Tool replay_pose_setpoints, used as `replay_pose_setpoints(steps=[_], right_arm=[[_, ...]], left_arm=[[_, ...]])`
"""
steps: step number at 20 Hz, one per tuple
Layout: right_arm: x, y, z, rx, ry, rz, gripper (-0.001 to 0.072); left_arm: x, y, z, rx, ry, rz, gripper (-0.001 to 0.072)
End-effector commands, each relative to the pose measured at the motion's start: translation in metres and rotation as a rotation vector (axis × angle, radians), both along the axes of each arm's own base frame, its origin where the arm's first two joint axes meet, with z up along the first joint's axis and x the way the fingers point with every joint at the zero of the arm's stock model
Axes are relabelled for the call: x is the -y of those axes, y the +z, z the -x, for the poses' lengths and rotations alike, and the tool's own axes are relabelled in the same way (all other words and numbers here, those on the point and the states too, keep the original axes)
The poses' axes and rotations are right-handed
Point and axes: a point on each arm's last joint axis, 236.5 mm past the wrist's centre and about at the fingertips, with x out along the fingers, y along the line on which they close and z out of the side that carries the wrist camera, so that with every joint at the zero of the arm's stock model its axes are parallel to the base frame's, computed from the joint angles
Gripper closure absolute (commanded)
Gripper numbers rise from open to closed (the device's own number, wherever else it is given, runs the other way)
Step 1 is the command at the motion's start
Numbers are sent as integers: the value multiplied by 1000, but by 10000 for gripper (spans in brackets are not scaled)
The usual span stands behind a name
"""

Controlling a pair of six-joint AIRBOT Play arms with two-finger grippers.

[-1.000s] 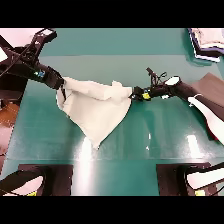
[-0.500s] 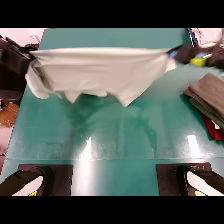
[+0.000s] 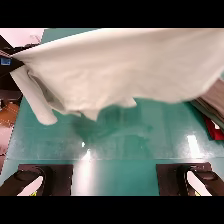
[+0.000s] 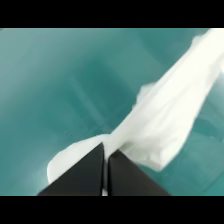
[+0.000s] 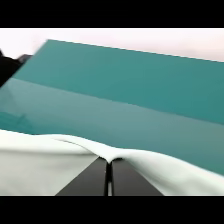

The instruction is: Fold the shirts.

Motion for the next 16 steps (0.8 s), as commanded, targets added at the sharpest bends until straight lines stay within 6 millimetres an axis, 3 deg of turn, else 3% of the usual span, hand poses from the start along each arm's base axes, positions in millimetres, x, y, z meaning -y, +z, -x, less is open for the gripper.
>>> replay_pose_setpoints(steps=[1,3,4,8,10,12,14,15,16], right_arm=[[15,-24,9,-174,-65,16,699],[4,-74,-10,-378,-15,4,700],[-4,-104,-20,-479,20,13,699],[-31,-236,-57,-836,106,29,697],[-33,-288,-78,-925,86,11,697],[-32,-328,-96,-973,56,-6,696],[-29,-353,-111,-996,31,-8,696],[-28,-361,-119,-998,22,-12,695],[-27,-365,-126,-997,15,-12,695]], left_arm=[[18,0,8,-30,-72,49,682],[21,-36,-10,-125,-92,16,682],[23,-64,-21,-198,-105,-7,682],[28,-195,-49,-535,-155,-77,682],[30,-253,-69,-634,-149,-89,682],[33,-291,-91,-692,-116,-81,681],[35,-312,-110,-707,-66,-63,679],[35,-315,-115,-698,-56,-62,542],[34,-316,-118,-689,-45,-66,242]])
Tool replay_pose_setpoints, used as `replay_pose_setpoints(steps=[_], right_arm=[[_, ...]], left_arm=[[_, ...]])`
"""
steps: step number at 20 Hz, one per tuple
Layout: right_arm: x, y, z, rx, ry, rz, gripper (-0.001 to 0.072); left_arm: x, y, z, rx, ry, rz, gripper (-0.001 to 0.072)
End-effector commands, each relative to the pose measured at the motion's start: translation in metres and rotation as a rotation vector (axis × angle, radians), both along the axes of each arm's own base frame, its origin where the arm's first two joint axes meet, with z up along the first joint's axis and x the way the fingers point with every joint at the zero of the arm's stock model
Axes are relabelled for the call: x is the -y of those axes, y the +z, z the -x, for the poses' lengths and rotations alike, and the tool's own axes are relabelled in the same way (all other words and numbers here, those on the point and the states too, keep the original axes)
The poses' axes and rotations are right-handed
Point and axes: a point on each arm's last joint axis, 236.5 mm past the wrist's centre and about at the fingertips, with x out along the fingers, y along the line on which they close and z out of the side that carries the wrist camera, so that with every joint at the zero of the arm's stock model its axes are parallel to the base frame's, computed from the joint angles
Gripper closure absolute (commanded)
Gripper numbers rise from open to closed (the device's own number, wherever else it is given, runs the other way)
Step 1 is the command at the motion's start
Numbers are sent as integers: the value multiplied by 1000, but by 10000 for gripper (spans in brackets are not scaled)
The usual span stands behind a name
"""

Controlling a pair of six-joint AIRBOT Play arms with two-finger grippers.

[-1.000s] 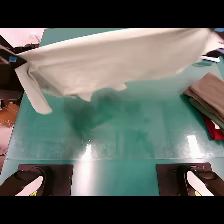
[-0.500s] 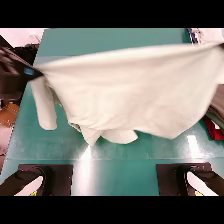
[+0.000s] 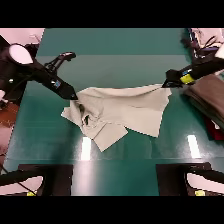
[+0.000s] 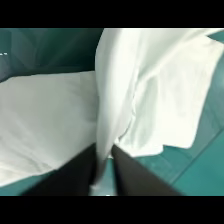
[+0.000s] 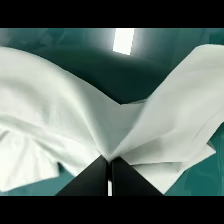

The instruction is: Fold the shirts.

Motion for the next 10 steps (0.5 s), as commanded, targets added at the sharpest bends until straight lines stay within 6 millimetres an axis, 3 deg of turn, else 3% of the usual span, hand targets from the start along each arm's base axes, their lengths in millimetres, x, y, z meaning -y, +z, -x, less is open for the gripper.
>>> replay_pose_setpoints(steps=[1,2,3,4,7,10], right_arm=[[5,-34,-27,-16,-39,7,695],[8,-32,-33,-8,-49,4,687],[11,-26,-38,5,-58,-4,507],[16,-19,-41,15,-66,-5,239],[31,14,-41,67,-84,-3,227],[39,44,-39,149,-106,1,228]], left_arm=[[-5,-29,-20,-8,46,-29,139],[-16,-28,-21,-6,54,-61,138],[-30,-23,-25,-11,85,-85,138],[-42,-17,-28,-20,121,-90,138],[-87,1,-41,-35,296,-21,139],[-93,4,-42,-125,429,242,139]])
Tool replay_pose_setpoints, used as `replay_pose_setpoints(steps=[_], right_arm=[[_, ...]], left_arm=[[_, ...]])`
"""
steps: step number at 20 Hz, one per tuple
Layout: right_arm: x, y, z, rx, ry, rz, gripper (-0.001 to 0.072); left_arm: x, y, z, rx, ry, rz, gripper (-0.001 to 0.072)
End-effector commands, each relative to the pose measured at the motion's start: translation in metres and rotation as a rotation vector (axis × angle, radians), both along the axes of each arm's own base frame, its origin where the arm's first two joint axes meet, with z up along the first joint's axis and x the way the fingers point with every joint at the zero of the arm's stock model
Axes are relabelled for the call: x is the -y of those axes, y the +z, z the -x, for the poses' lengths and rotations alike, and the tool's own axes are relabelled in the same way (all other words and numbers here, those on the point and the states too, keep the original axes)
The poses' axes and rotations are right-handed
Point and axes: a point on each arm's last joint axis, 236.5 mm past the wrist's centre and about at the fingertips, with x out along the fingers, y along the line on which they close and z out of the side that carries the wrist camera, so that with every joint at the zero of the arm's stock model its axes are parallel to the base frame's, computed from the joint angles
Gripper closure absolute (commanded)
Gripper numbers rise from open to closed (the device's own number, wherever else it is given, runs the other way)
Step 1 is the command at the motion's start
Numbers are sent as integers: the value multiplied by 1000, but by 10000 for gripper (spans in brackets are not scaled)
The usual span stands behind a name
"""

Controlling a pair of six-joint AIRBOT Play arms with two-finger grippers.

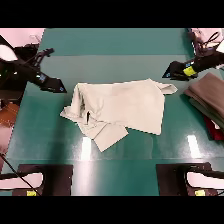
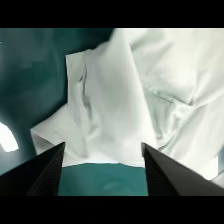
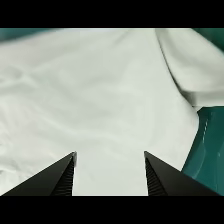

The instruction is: Fold the shirts.

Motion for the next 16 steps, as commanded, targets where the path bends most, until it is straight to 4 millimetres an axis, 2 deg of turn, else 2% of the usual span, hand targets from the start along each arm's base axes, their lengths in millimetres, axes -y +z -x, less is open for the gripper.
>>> replay_pose_setpoints(steps=[1,5,7,11,16], right_arm=[[9,30,3,74,-19,13,229],[7,44,7,109,-17,10,231],[7,43,11,94,-10,10,263],[-5,41,18,75,25,12,264],[-15,41,18,81,47,11,263]], left_arm=[[-8,2,-1,-62,166,271,139],[0,-53,21,-186,281,351,139],[8,-69,30,-236,333,398,139],[17,-83,46,-303,357,434,138],[18,-86,49,-315,360,435,138]])
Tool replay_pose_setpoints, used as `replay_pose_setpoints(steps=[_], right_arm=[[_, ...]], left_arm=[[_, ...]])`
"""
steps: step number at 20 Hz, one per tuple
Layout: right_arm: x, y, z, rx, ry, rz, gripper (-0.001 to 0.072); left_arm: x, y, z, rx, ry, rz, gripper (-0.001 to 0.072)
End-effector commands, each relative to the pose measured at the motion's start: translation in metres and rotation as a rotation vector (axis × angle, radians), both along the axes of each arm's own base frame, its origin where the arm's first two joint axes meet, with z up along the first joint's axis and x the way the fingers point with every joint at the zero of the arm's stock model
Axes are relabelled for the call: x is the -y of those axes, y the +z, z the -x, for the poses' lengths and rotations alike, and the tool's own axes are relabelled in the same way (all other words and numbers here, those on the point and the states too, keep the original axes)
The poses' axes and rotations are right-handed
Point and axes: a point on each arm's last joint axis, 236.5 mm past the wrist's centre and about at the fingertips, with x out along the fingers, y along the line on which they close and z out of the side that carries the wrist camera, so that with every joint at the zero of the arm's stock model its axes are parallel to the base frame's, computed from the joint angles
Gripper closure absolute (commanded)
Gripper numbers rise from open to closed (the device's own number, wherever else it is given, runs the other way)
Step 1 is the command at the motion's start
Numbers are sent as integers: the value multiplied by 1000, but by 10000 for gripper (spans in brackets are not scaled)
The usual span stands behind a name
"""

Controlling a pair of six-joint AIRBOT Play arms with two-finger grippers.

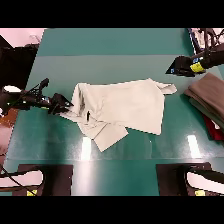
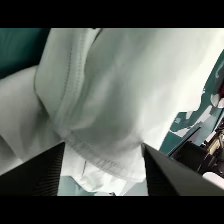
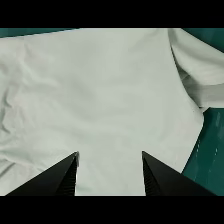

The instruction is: Fold the shirts.

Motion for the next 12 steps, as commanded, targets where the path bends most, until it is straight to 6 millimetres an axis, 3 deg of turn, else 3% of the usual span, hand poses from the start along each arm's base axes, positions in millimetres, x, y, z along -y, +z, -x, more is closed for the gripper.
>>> replay_pose_setpoints(steps=[1,5,6,8,9,10,12], right_arm=[[-4,1,1,1,11,1,264],[-4,0,2,-2,11,1,263],[-5,0,2,-2,12,1,263],[-5,0,3,-8,15,1,263],[-5,-2,6,-22,20,3,263],[-5,-4,12,-44,29,5,263],[-5,-11,29,-108,59,14,263]], left_arm=[[2,-2,3,-11,7,13,138],[1,1,-11,16,58,24,139],[1,3,-15,25,77,31,211],[3,11,-28,49,125,63,579],[3,21,-37,74,151,92,683],[1,37,-50,110,172,118,682],[-6,86,-74,241,156,137,682]])
